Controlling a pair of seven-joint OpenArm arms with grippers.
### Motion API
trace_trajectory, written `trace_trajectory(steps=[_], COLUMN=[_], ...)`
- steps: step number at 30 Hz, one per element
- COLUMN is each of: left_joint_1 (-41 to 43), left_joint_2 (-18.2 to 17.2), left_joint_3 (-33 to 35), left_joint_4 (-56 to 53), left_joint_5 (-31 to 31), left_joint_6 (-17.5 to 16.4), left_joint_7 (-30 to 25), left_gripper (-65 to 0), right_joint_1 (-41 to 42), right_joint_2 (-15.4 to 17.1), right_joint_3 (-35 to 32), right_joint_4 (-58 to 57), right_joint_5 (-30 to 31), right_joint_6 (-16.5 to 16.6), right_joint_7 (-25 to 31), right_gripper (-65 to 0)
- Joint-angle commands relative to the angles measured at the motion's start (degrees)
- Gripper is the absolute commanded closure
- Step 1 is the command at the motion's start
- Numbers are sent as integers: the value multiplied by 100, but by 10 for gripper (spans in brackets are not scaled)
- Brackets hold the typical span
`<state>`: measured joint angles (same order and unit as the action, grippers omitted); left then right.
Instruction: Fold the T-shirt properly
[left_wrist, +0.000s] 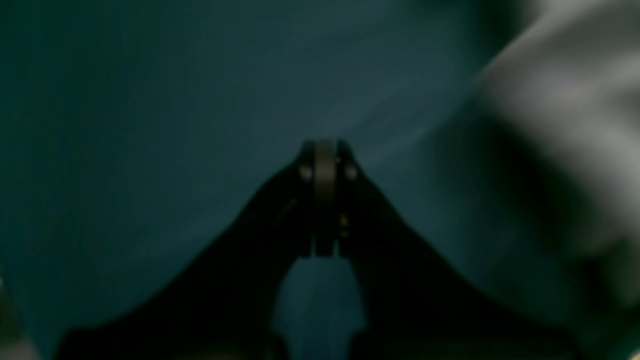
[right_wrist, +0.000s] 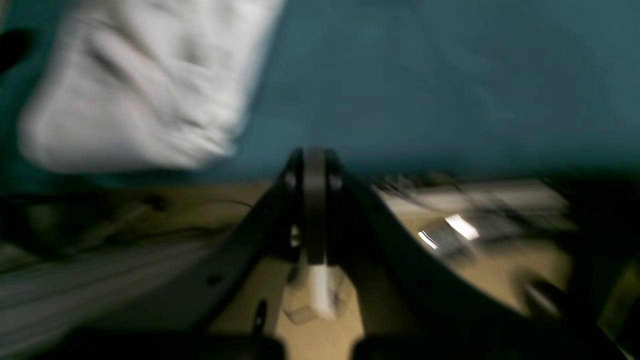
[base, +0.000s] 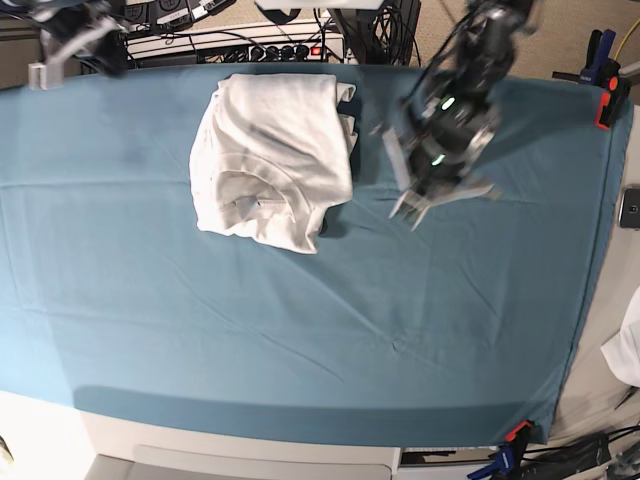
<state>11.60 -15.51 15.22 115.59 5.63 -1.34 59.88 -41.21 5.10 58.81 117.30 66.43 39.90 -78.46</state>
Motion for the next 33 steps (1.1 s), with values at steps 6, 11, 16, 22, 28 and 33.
trace_trajectory(steps=[6, 11, 16, 22, 28, 33], left_joint_1=[1989, 3637, 4470, 4256, 2922, 1683], left_joint_2=[-684, -702, -481, -90, 243, 492], left_joint_3=[-1032, -1971, -2061, -2061, -2061, -2061], left_joint_4=[1462, 1449, 680, -1473, -4529, -6968], left_joint_5=[-111, -1182, -1550, -1982, -1982, -1976], left_joint_6=[181, 151, -273, -1010, -1600, -1652], left_joint_7=[-79, -468, -678, -1941, -3211, -4402], left_gripper=[0, 0, 0, 0, 0, 0], right_joint_1=[-568, -595, -579, 153, 1720, 2929], right_joint_2=[435, 459, 791, 1316, 1572, 1392], right_joint_3=[304, 264, -199, -1084, -2347, -3477], right_joint_4=[70, -352, -1829, -4673, -7973, -10015], right_joint_5=[-83, -981, -1373, -2426, -4238, -5460], right_joint_6=[10, 10, 10, 10, -87, -1073], right_joint_7=[114, 621, 999, 2199, 4511, 6824], right_gripper=[0, 0, 0, 0, 0, 0])
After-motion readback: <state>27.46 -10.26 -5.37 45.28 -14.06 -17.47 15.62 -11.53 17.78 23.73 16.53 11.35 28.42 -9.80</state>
